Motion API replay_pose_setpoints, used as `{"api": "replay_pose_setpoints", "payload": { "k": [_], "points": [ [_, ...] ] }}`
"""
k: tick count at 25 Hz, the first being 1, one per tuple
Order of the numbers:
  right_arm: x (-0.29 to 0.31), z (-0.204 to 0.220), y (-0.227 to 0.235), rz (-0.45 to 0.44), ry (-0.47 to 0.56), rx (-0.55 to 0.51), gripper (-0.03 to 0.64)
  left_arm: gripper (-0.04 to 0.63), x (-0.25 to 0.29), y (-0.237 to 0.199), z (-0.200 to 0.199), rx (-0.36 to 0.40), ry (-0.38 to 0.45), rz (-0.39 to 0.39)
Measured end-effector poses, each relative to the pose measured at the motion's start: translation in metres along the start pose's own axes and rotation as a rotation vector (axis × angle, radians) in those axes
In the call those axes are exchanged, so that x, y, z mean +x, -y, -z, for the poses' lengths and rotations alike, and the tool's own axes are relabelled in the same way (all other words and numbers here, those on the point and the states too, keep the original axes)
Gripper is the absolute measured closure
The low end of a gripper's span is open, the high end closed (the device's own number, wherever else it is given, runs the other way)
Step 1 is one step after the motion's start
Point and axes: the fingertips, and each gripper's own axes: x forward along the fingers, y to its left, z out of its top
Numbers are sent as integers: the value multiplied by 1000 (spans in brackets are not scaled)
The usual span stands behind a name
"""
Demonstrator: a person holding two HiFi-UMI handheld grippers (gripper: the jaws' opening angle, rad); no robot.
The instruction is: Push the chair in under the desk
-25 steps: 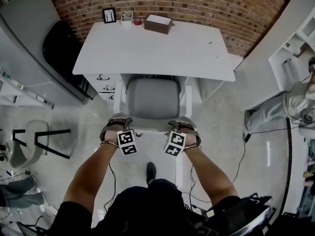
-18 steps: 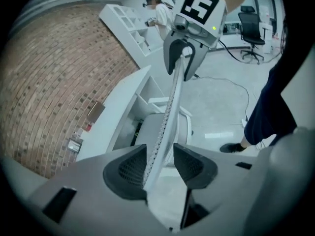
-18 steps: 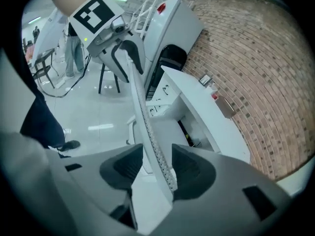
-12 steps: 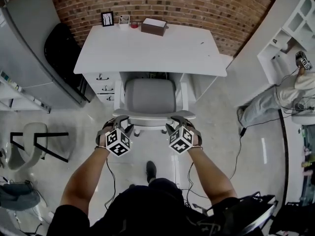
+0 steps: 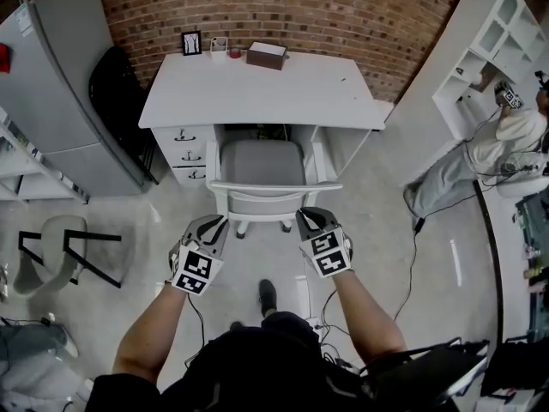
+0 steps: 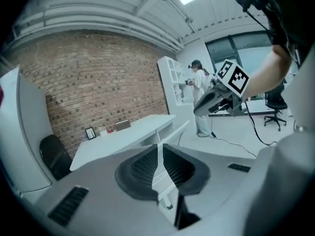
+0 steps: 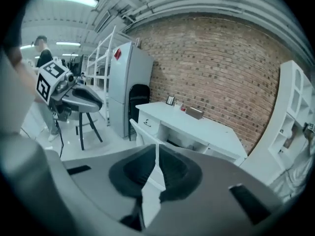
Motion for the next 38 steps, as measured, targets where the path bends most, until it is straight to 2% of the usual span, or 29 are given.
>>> {"api": "replay_pose_setpoints", "payload": {
  "k": [7,10,13,16,21,25,30,34,38],
  "points": [
    [-61,-27,-38,69,102,62,591,574,-70,1,-15,-91,108,-60],
    [-88,-39,-47,106,152,98,594,588,-97,-2,-17,-199,154,-93],
    [-111,-47,-57,128,180,117,595,588,-120,2,-22,-306,192,-80],
    [-131,-52,-67,142,210,140,598,588,-138,5,-24,-357,206,-81],
    [-157,-60,-72,184,257,142,603,588,-157,15,-45,-341,237,-83],
    [-173,-64,-70,207,316,158,607,588,-166,19,-62,-334,269,-120],
    [-186,-69,-57,198,353,184,607,588,-168,24,-81,-323,278,-164],
    [-198,-67,-44,188,375,232,607,588,-170,27,-92,-353,281,-202],
    [-202,-69,-35,172,388,234,609,588,-167,35,-101,-355,286,-220]
  ]
}}
